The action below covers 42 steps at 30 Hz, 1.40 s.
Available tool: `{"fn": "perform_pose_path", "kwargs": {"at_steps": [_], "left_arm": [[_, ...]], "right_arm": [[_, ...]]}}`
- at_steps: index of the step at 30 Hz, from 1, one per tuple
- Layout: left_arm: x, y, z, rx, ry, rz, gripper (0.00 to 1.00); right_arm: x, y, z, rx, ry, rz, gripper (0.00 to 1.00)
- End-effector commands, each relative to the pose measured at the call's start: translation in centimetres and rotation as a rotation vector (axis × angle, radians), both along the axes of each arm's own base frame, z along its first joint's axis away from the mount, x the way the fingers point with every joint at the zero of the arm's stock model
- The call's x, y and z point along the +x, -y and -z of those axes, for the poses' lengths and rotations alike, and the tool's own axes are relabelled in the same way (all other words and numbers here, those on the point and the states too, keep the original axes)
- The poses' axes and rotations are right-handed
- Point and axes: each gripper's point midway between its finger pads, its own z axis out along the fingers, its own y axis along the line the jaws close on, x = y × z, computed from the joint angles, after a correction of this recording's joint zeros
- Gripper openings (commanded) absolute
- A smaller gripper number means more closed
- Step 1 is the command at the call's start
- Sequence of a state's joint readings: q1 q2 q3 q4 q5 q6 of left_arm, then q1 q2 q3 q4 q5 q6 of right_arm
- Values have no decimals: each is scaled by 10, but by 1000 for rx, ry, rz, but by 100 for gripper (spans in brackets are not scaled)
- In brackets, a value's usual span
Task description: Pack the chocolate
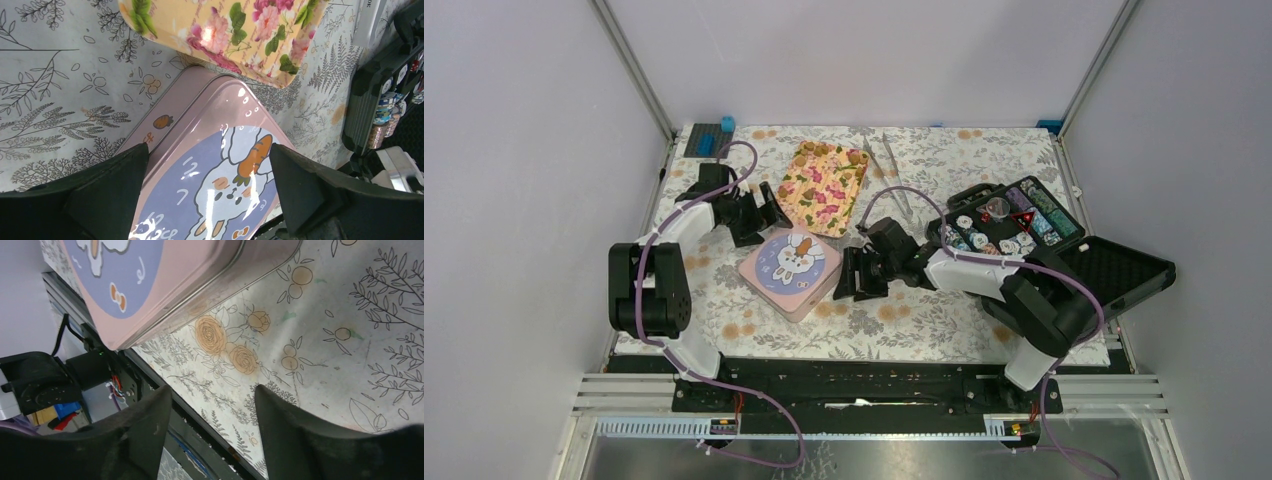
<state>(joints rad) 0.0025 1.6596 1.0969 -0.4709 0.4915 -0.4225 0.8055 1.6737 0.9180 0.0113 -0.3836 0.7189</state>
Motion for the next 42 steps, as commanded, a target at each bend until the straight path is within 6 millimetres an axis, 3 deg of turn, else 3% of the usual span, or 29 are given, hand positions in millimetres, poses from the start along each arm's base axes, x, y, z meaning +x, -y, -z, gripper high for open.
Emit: {"fn": "perform_pose_path", "kwargs": {"at_steps": [1,7,9,12,22,28,34,42], "left_arm": [[4,7,0,-45,30,40,99],[-3,16,4,-53,22,65,99],[-5,18,3,-53,22,68,99],[-11,21,4,-52,20,68,99],[-43,33,5,-105,23,46,98],[-66,41,0,-125,30,32,98],[-87,44,4,-135,16,18,98],[-92,40,5,-82,36,29,98]], "right_arm": [[0,-6,10,-5,-3,7,60],[0,-10,24,-11,-35,8,38],[1,-12,25,10,-33,14,22],[5,-15,27,22,-25,30,9],[15,-17,34,0,-5,49,7],[18,-7,38,-52,36,52,6],[25,13,42,-118,53,88,6],[27,56,45,-315,106,112,7]]}}
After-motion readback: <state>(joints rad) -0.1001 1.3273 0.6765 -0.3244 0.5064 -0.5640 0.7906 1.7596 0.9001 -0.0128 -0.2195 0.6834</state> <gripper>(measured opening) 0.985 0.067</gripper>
